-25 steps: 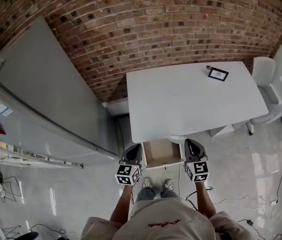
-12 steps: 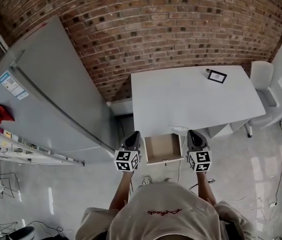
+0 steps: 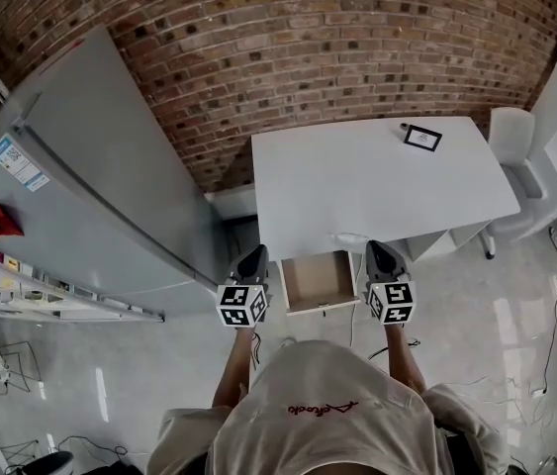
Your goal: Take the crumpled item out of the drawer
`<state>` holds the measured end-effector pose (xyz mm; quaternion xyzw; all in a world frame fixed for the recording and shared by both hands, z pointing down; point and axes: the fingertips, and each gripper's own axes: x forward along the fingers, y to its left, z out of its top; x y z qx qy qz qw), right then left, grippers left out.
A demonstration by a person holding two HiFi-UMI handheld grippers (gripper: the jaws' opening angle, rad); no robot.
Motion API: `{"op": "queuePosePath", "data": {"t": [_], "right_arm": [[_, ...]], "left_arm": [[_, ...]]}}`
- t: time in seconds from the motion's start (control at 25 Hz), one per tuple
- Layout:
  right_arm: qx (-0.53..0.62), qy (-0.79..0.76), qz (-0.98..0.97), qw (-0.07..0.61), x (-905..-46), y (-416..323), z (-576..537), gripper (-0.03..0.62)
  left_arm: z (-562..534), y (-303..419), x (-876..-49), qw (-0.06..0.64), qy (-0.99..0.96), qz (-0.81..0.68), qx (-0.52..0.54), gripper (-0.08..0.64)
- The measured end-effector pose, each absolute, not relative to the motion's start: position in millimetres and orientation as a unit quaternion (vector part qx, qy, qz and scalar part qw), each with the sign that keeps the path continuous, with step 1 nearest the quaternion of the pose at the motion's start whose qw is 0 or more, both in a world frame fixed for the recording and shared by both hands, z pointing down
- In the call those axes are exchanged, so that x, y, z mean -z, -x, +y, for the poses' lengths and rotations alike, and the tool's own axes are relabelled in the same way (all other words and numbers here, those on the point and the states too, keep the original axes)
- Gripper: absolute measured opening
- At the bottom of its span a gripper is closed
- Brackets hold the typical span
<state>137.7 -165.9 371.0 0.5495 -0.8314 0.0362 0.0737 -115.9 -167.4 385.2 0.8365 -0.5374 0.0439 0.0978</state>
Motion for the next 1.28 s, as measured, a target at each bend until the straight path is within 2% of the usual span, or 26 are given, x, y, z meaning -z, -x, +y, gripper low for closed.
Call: {"op": "queuePosePath", "data": {"t": [1.28], "right_arm": [[-0.033,-0.556,-0.828,0.071,-364.6,-129.1,-176.0,0.014]], "left_arm": [[-178.8,115.1,-386.4,0.102,-0.841,-0.529,-0.045,0.009]]}}
